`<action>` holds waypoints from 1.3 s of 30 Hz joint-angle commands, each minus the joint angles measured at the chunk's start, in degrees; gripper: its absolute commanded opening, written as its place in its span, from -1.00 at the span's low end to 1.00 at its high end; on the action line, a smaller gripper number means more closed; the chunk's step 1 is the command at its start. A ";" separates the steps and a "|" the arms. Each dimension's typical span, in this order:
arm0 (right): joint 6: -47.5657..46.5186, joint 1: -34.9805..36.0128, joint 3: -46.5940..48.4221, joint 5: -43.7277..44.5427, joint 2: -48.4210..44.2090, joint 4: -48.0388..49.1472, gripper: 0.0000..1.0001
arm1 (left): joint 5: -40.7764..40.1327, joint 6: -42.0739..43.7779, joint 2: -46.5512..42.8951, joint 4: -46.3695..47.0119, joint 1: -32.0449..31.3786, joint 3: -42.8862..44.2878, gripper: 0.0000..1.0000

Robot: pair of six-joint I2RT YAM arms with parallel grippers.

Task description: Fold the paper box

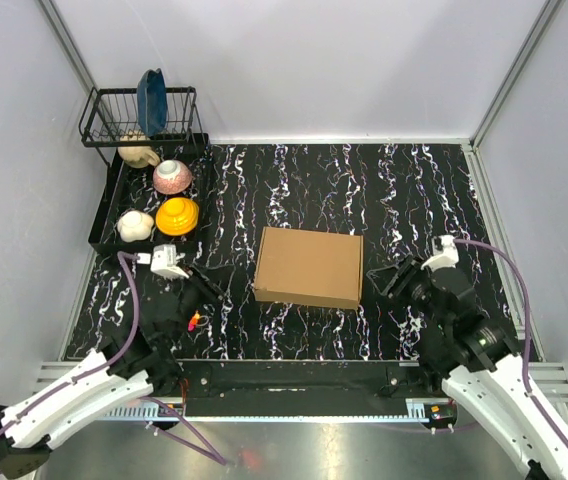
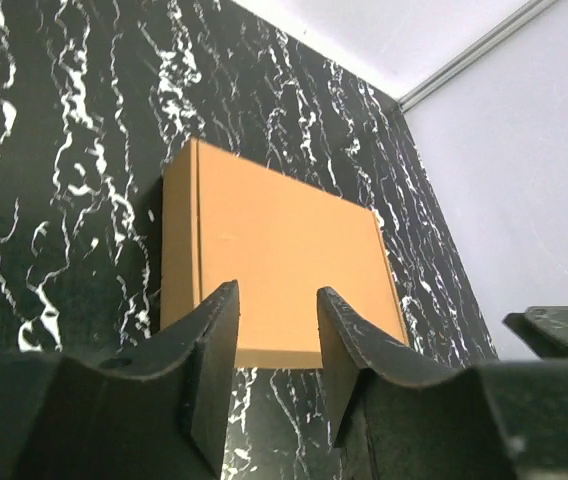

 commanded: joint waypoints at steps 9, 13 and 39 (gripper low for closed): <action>-7.74 -0.01 7.21 12.56 26.45 4.25 0.28 | 0.77 4.49 22.34 0.98 0.74 9.57 0.50; -7.39 -0.01 4.60 15.29 26.37 8.27 0.46 | 0.51 4.23 21.91 -0.96 2.67 9.23 0.56; -11.53 -3.87 6.52 12.29 45.59 30.28 0.50 | 5.52 3.88 19.10 0.02 8.74 7.02 0.63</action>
